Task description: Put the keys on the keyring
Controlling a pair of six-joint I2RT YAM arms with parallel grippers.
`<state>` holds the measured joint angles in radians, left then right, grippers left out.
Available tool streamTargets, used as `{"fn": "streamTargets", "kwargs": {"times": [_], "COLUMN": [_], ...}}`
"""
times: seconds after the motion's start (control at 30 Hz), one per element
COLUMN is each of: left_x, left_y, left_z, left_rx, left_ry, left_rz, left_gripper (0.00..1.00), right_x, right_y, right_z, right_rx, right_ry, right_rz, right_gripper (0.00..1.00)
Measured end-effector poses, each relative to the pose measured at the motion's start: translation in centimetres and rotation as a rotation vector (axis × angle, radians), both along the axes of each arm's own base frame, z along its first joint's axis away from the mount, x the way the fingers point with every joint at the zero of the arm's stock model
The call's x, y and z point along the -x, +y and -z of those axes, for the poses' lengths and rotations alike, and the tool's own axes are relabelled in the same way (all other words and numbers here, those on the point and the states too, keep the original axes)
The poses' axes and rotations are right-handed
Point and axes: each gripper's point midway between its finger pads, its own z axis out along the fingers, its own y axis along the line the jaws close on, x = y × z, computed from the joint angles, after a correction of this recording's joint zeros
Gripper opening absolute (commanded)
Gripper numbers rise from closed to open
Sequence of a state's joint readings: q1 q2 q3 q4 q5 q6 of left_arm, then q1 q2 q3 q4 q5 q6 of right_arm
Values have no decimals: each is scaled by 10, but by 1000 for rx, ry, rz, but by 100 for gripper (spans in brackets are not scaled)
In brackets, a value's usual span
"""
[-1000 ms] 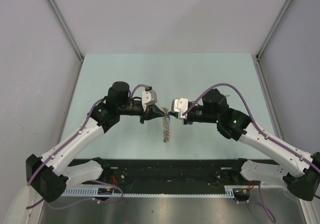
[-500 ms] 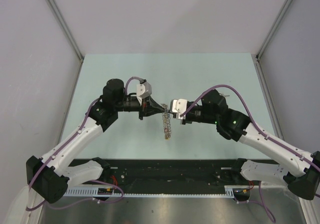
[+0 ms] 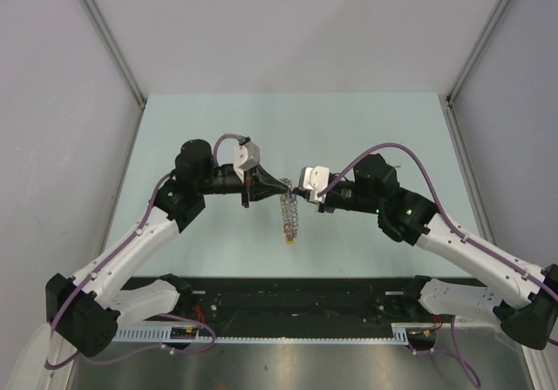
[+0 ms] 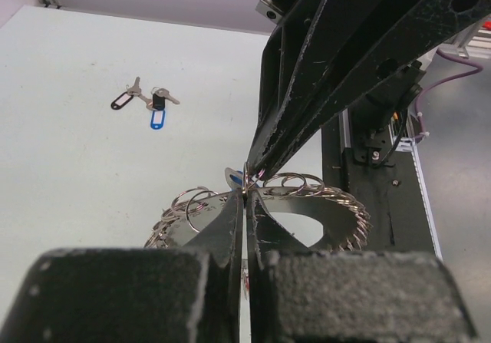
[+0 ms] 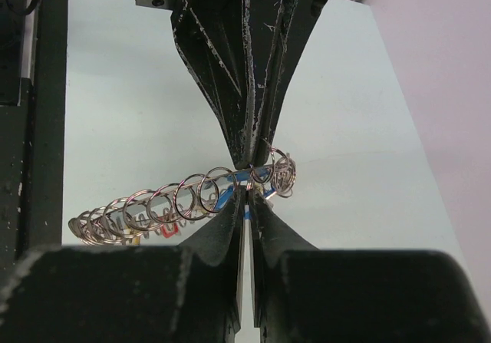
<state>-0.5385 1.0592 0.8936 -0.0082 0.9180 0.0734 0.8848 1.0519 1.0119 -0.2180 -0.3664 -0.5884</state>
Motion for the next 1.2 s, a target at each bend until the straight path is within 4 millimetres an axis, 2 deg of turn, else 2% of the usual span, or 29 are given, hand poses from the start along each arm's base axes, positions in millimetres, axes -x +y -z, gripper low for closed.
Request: {"fn": "streamTargets", "kwargs": {"times": [0.3,0.4,0.5,0.63,0.7,0.73,0.83,1.0,1.2], "left_x": [3,3,4,4,4,4,4,4,5], "left_y": [-1,-1,-1,-1,-1,-1,-1,-1,2], "left_z": [-7,-8,-8,-8,-8,-8,-8,-10,-1], "left_rx": [23,26,26,27,27,27,28,28,-11], "left_ry": [-26,-28,-29,-29,-29,-29,-34,-56,-54], "left_rz": [19,25,27,30,30,30,31,32,33], "left_gripper": [0,0,0,0,4,12,23,29,38], "right_x": [1,1,1,-2,-1,-1,-1,1,3], "right_y": [1,1,1,0,0,0,0,-1,-1], "right_z": [-1,0,1,-1,-1,-1,-1,6,10], "right_rx": [-28,-31,-32,-37,-38,-38,-37,-23,-13], "right_ry": [29,37,38,35,35,35,35,49,56], "right_rz": [-15,-19,-23,-15,-17,-17,-18,-24,-32], "right_gripper": [13,10,1,0,0,0,0,0,0]}}
